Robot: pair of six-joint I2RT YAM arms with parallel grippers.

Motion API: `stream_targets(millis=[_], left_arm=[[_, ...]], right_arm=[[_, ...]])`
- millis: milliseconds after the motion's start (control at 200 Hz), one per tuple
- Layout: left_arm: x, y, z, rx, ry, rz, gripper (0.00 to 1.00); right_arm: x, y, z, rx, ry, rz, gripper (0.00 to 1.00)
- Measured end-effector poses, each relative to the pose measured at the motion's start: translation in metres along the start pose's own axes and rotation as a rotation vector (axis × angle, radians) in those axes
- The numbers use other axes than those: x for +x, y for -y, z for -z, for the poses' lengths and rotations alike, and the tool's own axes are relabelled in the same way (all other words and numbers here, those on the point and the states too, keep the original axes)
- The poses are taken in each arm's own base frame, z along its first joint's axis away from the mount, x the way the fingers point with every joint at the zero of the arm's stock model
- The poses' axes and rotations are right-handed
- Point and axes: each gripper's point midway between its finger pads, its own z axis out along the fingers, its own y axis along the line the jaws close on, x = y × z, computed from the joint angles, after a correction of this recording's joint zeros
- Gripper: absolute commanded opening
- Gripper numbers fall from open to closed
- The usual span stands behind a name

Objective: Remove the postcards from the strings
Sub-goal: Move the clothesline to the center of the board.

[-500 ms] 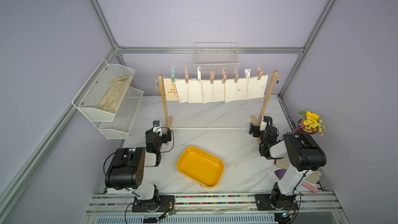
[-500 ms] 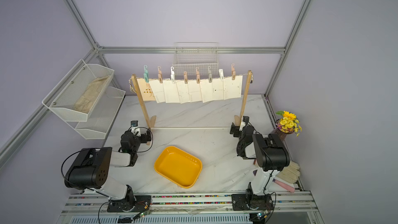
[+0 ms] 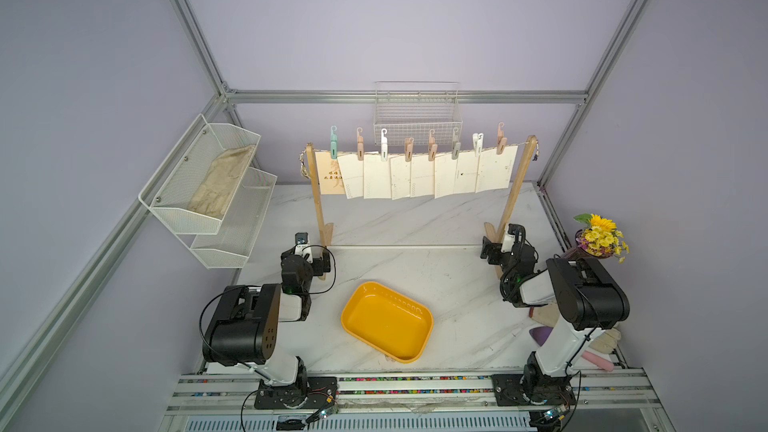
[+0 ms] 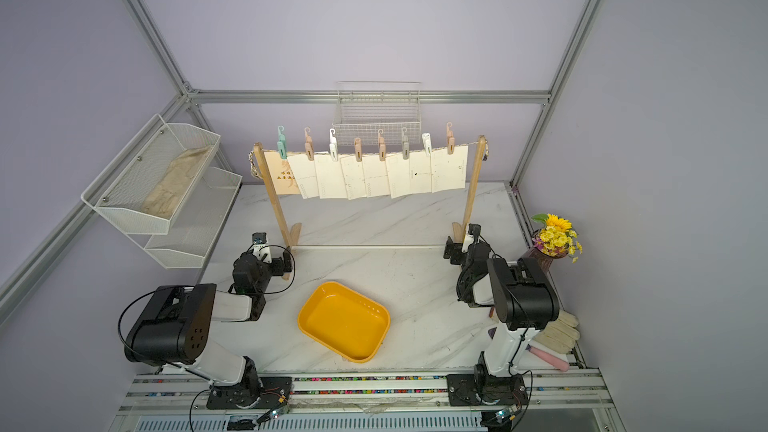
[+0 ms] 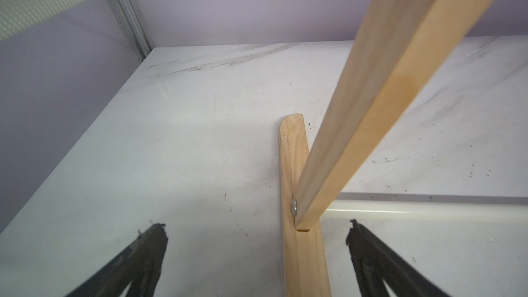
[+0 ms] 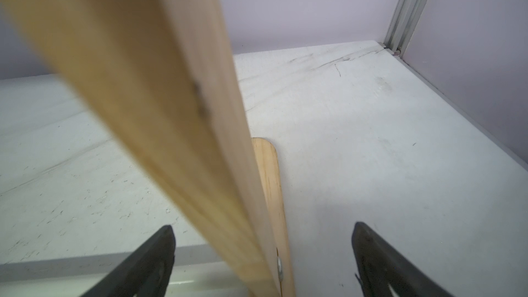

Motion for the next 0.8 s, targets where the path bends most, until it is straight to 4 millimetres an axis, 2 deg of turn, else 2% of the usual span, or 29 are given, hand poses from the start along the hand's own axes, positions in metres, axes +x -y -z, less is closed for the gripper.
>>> stream_targets(millis=[320,415,490,605,675,735,800], left_arm=[[0.0,-0.001,0.0,-0.007,0.0,0.0,1.0],[-0.006,-0.004,0.007,-0.019,-0.004,0.002,1.0],[-0.031,-0.009,0.022,-0.038,0.037,0.019,1.0],[-0.098,-0.018,0.057,-0.07,0.165,0.077,1.0],[-0.138,-0.025,0.08,-0.086,0.242,0.129,1.0],[-0.165,-0.029,0.102,-0.092,0.299,0.187,1.0],[-0.181,-0.032,0.121,-0.09,0.335,0.237,1.0]], right_arm=[[-0.001,0.002,0.0,0.011,0.001,-0.008,0.97],[-0.015,0.005,0.009,0.031,0.002,-0.015,0.97],[-0.052,0.002,0.021,0.025,0.042,-0.024,0.97],[-0.141,-0.014,0.047,-0.054,0.184,-0.067,0.97],[-0.185,-0.023,0.07,-0.111,0.259,-0.136,0.97],[-0.208,-0.028,0.087,-0.152,0.287,-0.211,0.97],[-0.221,-0.035,0.105,-0.204,0.3,-0.263,0.97]])
